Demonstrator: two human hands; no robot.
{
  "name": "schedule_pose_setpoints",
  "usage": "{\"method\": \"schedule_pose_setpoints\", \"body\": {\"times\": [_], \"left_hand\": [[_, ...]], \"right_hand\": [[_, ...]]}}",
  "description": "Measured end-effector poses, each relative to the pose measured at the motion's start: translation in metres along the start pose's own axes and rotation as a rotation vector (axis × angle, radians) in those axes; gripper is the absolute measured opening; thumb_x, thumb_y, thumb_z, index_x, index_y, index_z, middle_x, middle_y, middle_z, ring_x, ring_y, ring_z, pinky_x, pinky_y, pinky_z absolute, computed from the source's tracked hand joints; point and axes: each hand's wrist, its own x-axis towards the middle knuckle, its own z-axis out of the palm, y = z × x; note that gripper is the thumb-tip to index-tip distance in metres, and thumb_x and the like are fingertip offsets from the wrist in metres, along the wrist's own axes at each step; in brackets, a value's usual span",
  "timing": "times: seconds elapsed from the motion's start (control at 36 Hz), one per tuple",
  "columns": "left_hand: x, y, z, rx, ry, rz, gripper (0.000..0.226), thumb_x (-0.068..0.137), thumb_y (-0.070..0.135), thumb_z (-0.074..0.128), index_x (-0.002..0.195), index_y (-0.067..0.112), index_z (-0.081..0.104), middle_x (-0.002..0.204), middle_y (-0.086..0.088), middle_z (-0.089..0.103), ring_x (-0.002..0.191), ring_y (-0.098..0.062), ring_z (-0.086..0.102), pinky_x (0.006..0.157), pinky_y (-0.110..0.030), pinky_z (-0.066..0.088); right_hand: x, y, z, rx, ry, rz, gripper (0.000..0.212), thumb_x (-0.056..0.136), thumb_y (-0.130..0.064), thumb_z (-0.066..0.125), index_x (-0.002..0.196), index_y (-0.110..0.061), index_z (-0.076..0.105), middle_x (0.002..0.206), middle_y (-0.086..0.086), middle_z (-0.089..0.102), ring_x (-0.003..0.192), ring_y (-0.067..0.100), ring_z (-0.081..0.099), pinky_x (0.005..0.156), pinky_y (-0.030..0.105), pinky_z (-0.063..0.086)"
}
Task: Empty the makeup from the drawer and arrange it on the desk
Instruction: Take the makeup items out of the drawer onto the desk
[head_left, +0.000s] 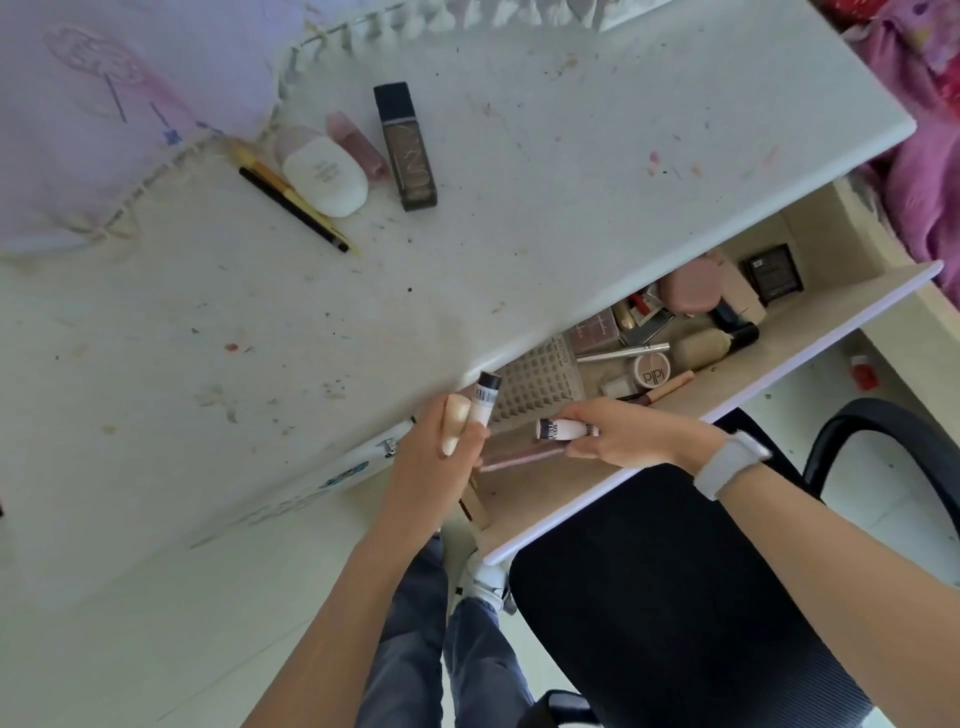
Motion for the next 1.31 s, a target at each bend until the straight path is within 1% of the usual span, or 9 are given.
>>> {"method": "schedule_pose_setpoints", "body": {"times": [0.11, 0.25, 0.39, 0.53, 0.72, 0.92, 1.0, 1.11, 1.31], "left_hand": [[0.002, 0.015, -0.029, -0.16, 0.192, 0.006, 0.003, 0.09, 0.021, 0.056, 0.087, 0.021, 0.056, 0.084, -0.002, 0.067, 0.063, -0.01, 0.058, 0.066, -0.033, 0.048], [0.017, 0.022, -0.074, -0.198, 0.416, -0.049, 0.006, 0.087, 0.024, 0.055, 0.082, 0.025, 0.053, 0.089, 0.0, 0.066, 0.069, -0.012, 0.05, 0.059, -0.02, 0.041], [0.045, 0.011, -0.124, -0.105, 0.515, -0.139, 0.017, 0.086, 0.024, 0.054, 0.094, 0.011, 0.06, 0.083, 0.003, 0.059, 0.069, -0.012, 0.051, 0.06, -0.028, 0.037], [0.074, 0.004, -0.159, 0.039, 0.532, -0.177, 0.028, 0.089, 0.03, 0.05, 0.097, 0.004, 0.056, 0.083, -0.003, 0.058, 0.078, -0.025, 0.053, 0.069, -0.036, 0.042], [0.114, 0.014, -0.183, 0.12, 0.506, -0.17, 0.028, 0.092, 0.021, 0.048, 0.108, -0.002, 0.053, 0.103, -0.012, 0.05, 0.074, -0.018, 0.042, 0.06, -0.013, 0.028], [0.121, 0.018, -0.191, 0.059, 0.551, -0.101, 0.048, 0.093, 0.015, 0.048, 0.139, 0.007, 0.036, 0.13, -0.011, 0.041, 0.097, -0.015, 0.044, 0.074, -0.005, 0.021], [0.12, 0.019, -0.192, 0.064, 0.56, -0.062, 0.047, 0.092, 0.013, 0.049, 0.138, 0.007, 0.039, 0.131, -0.009, 0.04, 0.097, -0.009, 0.043, 0.077, -0.004, 0.021], [0.121, 0.018, -0.191, 0.163, 0.535, -0.014, 0.025, 0.091, 0.016, 0.048, 0.113, 0.004, 0.052, 0.109, -0.002, 0.049, 0.095, -0.015, 0.047, 0.072, -0.011, 0.024], [0.107, 0.014, -0.189, 0.18, 0.399, 0.071, 0.046, 0.093, 0.016, 0.052, 0.137, 0.01, 0.043, 0.137, -0.004, 0.043, 0.123, -0.017, 0.044, 0.101, -0.034, 0.042]], "right_hand": [[-0.017, -0.027, -0.016, 0.191, 0.082, -0.113, 0.012, 0.092, -0.02, 0.054, 0.104, -0.019, 0.057, 0.097, 0.002, 0.061, 0.088, 0.021, 0.055, 0.08, 0.024, 0.043], [-0.004, -0.081, -0.023, 0.385, 0.284, -0.187, 0.005, 0.094, -0.023, 0.051, 0.098, -0.025, 0.051, 0.084, -0.007, 0.053, 0.068, -0.001, 0.05, 0.061, 0.013, 0.037], [0.043, -0.153, -0.012, 0.292, 0.627, -0.214, 0.013, 0.094, -0.017, 0.047, 0.086, -0.008, 0.05, 0.076, 0.004, 0.046, 0.06, 0.016, 0.04, 0.048, 0.019, 0.031], [0.094, -0.21, -0.006, 0.1, 0.737, -0.137, 0.018, 0.095, -0.025, 0.045, 0.1, -0.008, 0.05, 0.09, 0.003, 0.043, 0.069, 0.021, 0.044, 0.061, 0.031, 0.034], [0.136, -0.257, -0.013, -0.133, 0.843, -0.054, 0.027, 0.096, -0.031, 0.041, 0.106, -0.008, 0.05, 0.104, 0.007, 0.05, 0.076, 0.023, 0.046, 0.062, 0.034, 0.036], [0.147, -0.26, -0.019, -0.2, 0.942, -0.018, 0.033, 0.096, -0.039, 0.042, 0.116, -0.014, 0.05, 0.107, 0.004, 0.049, 0.07, 0.024, 0.046, 0.058, 0.032, 0.032], [0.15, -0.261, -0.022, -0.155, 0.958, -0.057, 0.034, 0.096, -0.031, 0.044, 0.125, -0.013, 0.047, 0.113, 0.007, 0.048, 0.072, 0.026, 0.047, 0.059, 0.033, 0.031], [0.153, -0.264, -0.025, -0.052, 0.988, -0.17, 0.034, 0.094, -0.018, 0.046, 0.127, -0.01, 0.047, 0.114, 0.009, 0.047, 0.073, 0.022, 0.046, 0.061, 0.032, 0.036], [0.143, -0.25, -0.016, 0.019, 0.934, -0.379, 0.033, 0.092, -0.003, 0.047, 0.124, 0.001, 0.054, 0.12, 0.016, 0.052, 0.104, 0.029, 0.054, 0.09, 0.037, 0.048]]}}
